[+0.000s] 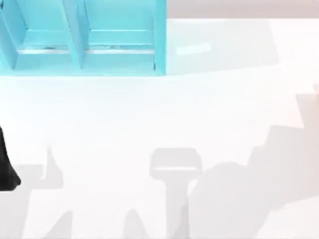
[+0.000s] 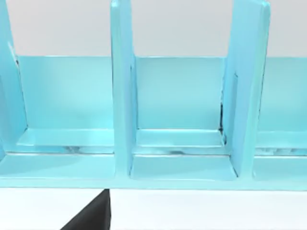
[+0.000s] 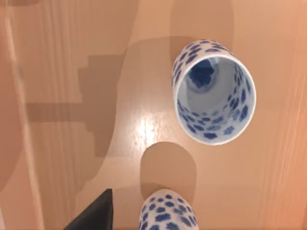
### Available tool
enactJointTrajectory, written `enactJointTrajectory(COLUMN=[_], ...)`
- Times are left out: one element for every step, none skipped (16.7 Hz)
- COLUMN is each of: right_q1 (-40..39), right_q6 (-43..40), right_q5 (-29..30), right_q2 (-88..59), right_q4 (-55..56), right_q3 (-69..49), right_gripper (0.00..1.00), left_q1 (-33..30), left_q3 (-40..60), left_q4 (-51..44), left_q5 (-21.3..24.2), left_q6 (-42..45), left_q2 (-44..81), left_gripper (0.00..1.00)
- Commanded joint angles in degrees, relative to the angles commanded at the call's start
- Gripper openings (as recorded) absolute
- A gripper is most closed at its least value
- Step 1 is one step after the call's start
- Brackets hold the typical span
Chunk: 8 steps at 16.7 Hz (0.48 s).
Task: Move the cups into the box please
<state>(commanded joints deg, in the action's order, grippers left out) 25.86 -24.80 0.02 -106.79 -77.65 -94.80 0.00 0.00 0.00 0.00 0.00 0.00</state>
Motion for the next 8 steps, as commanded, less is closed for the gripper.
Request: enactJointTrajectory(right_q1=[0.0,0.0,0.0,-0.1,-0.1,-0.1,-0.1,-0.1], right_q6=[0.0,0.0,-0.1,-0.1,-0.1,-0.1,-0.1,-0.1], right_q5=[0.0,0.0,0.0,0.0,0.0,0.1,0.1,0.2], right_q2=[-0.1,-0.1,-0.1,-0.1,-0.1,-0.2,-0.3,-0.3], right_q4=[-2.4,-4.8,-7.2,-9.4,-11.1,-12.2,-12.7,-12.8], right_q3=[-2.5,-5.1,-7.4,-9.6,-11.3,-12.4,-12.9,-12.9], right_gripper=[1.0,1.0,1.0,1.0,1.0,1.0,1.0,1.0], left_q1=[0.0,0.0,0.0,0.0,0.0,0.0,0.0,0.0], left_q3=[0.0,0.0,0.0,0.0,0.0,0.0,0.0,0.0], left_q4=[0.0,0.0,0.0,0.0,0.0,0.0,0.0,0.0], left_q5=[0.0,0.0,0.0,0.0,0.0,0.0,0.0,0.0], left_q6=[0.0,0.0,0.0,0.0,0.0,0.0,0.0,0.0], left_q2=[0.0,0.0,0.0,0.0,0.0,0.0,0.0,0.0], left_gripper=[1.0,1.0,1.0,1.0,1.0,1.0,1.0,1.0])
